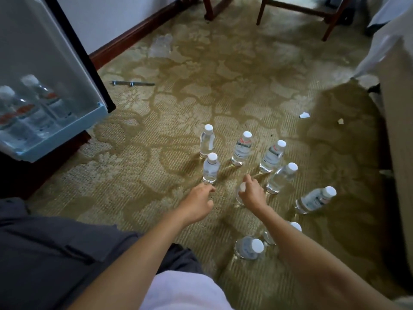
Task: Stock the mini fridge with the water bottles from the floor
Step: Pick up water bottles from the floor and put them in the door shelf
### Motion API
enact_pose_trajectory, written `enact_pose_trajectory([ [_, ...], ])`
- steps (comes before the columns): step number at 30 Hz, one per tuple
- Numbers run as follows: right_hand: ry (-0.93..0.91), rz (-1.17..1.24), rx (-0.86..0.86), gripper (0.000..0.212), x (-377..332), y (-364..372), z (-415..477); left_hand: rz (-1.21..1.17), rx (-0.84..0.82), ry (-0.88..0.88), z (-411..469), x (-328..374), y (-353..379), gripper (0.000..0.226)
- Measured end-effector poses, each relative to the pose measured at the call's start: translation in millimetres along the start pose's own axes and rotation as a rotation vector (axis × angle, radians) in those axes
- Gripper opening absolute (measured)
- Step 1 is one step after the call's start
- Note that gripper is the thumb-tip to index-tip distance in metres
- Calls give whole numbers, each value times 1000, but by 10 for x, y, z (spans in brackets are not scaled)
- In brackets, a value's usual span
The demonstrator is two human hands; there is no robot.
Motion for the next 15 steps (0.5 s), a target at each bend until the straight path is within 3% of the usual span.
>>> enact_pose_trajectory([
  [3, -86, 31, 4, 30, -81, 19, -99, -37, 32, -25, -17, -100, -54, 43],
  [8, -163, 292, 28, 29, -469, -129, -242, -114, 52, -79, -50, -369, -227, 49],
  [13, -395, 539, -199, 21, -1316, -412, -490, -303, 3, -130, -84, -544, -467, 69],
  [15, -466, 641, -294, 19, -1692, -521, -560, -431, 74, -140, -102, -660, -671, 67],
])
Point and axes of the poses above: each hand's wrist, its own z-axis towards the middle knuckle, its own y-axis out of the palm, x = y × z, the point moved 3 cm from there along z, towards the middle knuckle, and after that the axes turned 7 degrees about x, right-handed, at the moved point
